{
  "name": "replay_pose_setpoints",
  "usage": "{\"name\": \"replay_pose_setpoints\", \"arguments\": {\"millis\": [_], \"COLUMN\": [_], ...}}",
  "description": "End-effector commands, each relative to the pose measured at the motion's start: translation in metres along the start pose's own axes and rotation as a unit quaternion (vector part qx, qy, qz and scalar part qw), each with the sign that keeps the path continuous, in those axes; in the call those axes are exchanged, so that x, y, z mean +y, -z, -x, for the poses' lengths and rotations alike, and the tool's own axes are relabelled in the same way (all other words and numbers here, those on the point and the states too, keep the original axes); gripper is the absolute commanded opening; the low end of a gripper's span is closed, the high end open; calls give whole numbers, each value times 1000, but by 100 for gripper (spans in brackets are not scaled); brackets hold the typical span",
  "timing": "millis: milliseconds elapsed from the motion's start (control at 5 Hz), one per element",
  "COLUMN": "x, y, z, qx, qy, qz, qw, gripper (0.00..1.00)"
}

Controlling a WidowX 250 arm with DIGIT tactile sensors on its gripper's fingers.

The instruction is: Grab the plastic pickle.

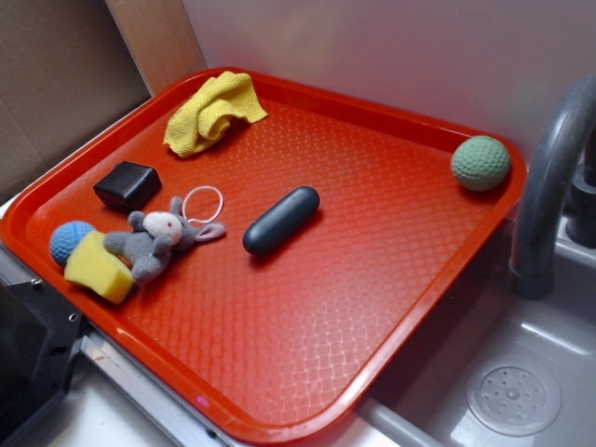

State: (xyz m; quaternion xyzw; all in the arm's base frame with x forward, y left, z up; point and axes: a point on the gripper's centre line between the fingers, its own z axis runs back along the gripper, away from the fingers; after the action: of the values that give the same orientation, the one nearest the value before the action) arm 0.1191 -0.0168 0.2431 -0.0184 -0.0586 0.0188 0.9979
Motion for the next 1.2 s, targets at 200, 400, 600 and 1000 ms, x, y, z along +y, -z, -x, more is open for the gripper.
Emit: {"name": "replay_pose_setpoints", "arguments": {"millis": [200, 400, 600, 1000], "x": [-28, -47, -52, -52], "y": [50, 88, 103, 103], "z": [-37, -50, -50, -50], "qx": [-17, -39, 9, 9], "qy": [-38, -62, -104, -104], "qz": [63, 86, 56, 56], "qw": [997, 994, 993, 993], "gripper": [100, 100, 100, 100]}}
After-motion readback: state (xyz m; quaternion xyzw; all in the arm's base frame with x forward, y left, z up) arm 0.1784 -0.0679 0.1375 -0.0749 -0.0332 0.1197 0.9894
